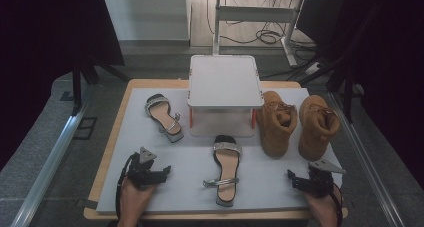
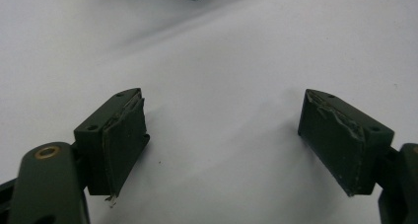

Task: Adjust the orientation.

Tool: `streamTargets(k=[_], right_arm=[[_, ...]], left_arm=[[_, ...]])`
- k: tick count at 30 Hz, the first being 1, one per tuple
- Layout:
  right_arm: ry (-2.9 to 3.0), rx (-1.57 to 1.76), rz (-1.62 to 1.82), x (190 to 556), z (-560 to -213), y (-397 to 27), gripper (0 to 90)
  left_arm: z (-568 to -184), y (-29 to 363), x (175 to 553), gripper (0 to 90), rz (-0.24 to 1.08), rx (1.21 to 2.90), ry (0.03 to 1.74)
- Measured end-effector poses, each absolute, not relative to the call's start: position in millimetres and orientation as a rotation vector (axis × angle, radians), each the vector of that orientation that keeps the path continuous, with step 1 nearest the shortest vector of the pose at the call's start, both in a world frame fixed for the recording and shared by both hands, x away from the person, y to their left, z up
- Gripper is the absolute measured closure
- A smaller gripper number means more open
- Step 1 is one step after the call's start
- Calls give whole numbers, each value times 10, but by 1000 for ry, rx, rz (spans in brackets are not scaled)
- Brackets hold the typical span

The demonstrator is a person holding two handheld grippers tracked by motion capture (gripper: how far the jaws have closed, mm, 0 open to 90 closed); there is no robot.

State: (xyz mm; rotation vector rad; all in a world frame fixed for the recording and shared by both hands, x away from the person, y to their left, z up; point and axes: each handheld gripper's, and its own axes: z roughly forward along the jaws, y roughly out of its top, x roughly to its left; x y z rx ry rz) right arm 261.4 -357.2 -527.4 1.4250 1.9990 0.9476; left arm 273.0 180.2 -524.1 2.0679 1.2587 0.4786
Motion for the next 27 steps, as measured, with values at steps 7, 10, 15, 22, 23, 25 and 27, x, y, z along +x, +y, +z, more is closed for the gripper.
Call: streamTargets(k=[7, 10, 15, 22, 23, 25, 27], right_arm=[[1998, 1426, 947, 2614, -5274, -3571, 125], [1998, 1425, 947, 2614, -5275, -3571, 125], [1998, 1426, 947, 2614, -5275, -3571, 125], [1998, 1425, 946, 2614, -5275, -3571, 125], [1998, 1425, 947, 2613, -5275, -3571, 125], [1998, 1425, 947, 2614, -5275, -3572, 125], [1998, 1425, 947, 2613, -5275, -3572, 125]], left_arm=[[-5238, 1802, 2733, 183, 473, 2071, 1261], [-5237, 1802, 2735, 183, 472, 2074, 1262], [-5240, 1802, 2734, 182, 474, 2070, 1261], [-5241, 1802, 2732, 182, 475, 2069, 1260], [-5241, 1802, 2732, 182, 476, 2069, 1260], [-5241, 1803, 2732, 182, 475, 2068, 1260], [-5241, 1802, 2731, 183, 476, 2069, 1260]])
